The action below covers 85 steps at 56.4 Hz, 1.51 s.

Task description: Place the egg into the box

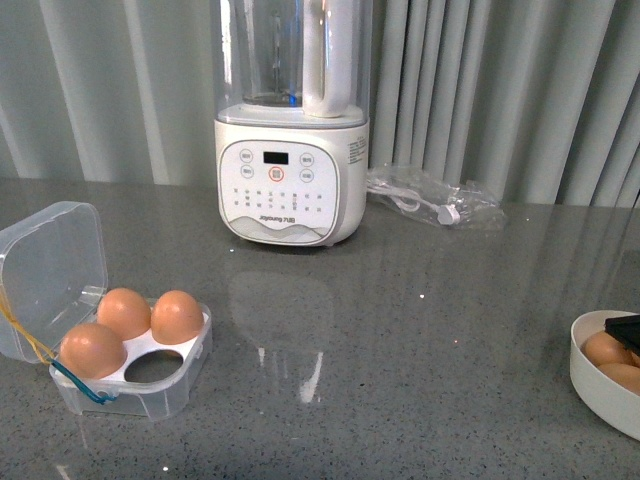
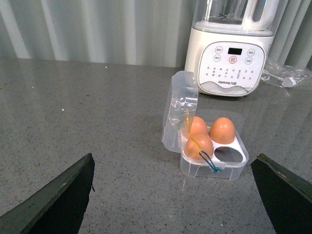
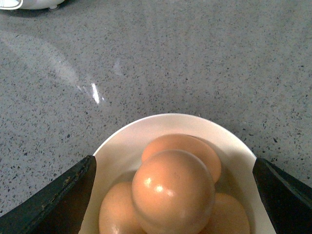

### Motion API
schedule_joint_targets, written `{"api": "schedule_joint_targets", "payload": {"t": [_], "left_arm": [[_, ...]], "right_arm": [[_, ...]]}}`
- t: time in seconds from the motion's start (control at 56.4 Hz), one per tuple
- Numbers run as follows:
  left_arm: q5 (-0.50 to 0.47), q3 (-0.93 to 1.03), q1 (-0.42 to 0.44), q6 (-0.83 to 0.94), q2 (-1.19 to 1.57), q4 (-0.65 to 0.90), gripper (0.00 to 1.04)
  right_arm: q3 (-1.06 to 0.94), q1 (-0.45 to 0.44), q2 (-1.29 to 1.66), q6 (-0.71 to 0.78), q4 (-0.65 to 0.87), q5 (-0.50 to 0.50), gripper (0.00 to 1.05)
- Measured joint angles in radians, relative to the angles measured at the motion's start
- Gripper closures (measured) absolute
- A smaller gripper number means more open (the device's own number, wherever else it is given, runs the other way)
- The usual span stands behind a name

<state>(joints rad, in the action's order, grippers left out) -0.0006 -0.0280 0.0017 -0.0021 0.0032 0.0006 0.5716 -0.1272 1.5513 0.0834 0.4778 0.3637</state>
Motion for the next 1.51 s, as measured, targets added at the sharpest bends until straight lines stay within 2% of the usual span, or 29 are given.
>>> {"api": "schedule_joint_targets", "payload": {"t": [0.106,0.23,0.372,0.461,0.727,0.851,0.975,1.241,1.507], "left_arm": [[0.000,0.000,0.000,0.000,0.000,0.000,0.07],[0.000,0.000,0.000,0.000,0.000,0.000,0.07],[0.000,0.000,0.000,0.000,0.000,0.000,0.07],[0.000,0.000,0.000,0.000,0.000,0.000,0.07],[0.000,0.000,0.000,0.000,0.000,0.000,0.07],[0.000,0.000,0.000,0.000,0.000,0.000,0.07],[0.000,0.000,0.000,0.000,0.000,0.000,0.07],[0.000,0.000,0.000,0.000,0.000,0.000,0.07],[0.000,0.000,0.000,0.000,0.000,0.000,0.07]], "right_arm": [[-0.005,0.000,0.005,0.000,0.000,0.001,0.08],[-0.006,-0.002,0.006,0.006,0.002,-0.002,0.31],[-0.010,-0.008,0.001,0.012,0.000,0.001,0.52],[-0.011,-0.011,-0.007,0.016,-0.008,0.002,0.62],[-0.012,-0.010,-0.122,0.011,-0.036,-0.009,0.64],[0.011,0.031,-0.188,0.000,-0.043,-0.032,0.64],[0.070,0.102,-0.205,-0.005,-0.042,-0.051,0.64],[0.251,0.330,-0.084,-0.017,-0.027,-0.058,0.64],[0.354,0.505,0.090,0.000,-0.035,0.008,0.64]]}}
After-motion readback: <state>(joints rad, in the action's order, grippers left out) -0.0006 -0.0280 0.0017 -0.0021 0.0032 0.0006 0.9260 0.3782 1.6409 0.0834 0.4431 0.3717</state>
